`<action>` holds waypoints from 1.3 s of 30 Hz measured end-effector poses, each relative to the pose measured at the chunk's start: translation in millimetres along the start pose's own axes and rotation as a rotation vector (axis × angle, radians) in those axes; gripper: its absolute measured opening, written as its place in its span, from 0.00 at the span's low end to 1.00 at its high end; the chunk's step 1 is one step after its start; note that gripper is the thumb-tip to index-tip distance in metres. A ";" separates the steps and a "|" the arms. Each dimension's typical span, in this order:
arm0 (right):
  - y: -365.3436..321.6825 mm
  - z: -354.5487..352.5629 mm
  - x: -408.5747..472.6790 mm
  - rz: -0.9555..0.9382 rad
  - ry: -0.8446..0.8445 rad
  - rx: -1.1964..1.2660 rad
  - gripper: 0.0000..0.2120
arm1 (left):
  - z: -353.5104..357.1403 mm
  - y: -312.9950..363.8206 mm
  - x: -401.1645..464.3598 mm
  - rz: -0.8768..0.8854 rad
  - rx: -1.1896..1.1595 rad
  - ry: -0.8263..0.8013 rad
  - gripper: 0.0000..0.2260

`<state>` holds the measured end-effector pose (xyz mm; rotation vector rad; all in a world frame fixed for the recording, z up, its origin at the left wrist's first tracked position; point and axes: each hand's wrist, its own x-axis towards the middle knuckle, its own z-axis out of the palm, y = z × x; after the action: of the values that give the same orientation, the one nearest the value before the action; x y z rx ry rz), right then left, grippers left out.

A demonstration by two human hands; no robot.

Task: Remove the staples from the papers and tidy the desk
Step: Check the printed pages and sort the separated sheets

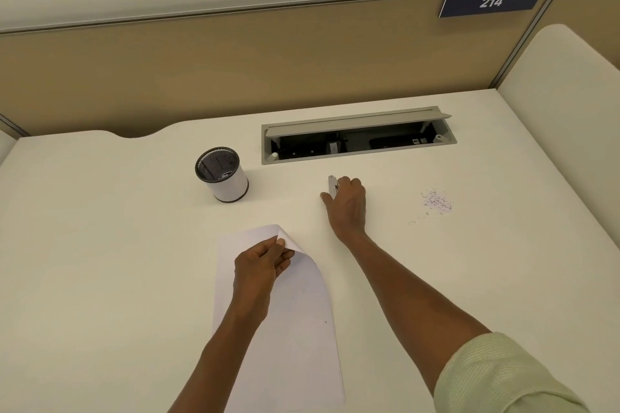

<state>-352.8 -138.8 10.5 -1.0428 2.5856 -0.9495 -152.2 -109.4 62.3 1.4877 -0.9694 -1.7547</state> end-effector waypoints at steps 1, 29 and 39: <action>-0.7 -1.3 -0.8 -0.006 0.020 0.003 0.18 | 0.8 1.2 -0.6 -0.001 0.000 -0.004 0.05; -13.8 -130.5 -91.4 -0.084 -0.837 1.181 0.15 | -26.9 168.0 -149.3 0.477 0.152 -0.481 0.06; -25.4 -176.9 -102.9 -0.160 -0.388 0.830 0.13 | -69.1 159.8 -108.2 0.848 0.747 0.190 0.03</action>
<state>-333.6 4.0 158.0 -1.0360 1.5590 -1.4852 -65.6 -112.1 248.0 1.2824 -1.9098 -0.6477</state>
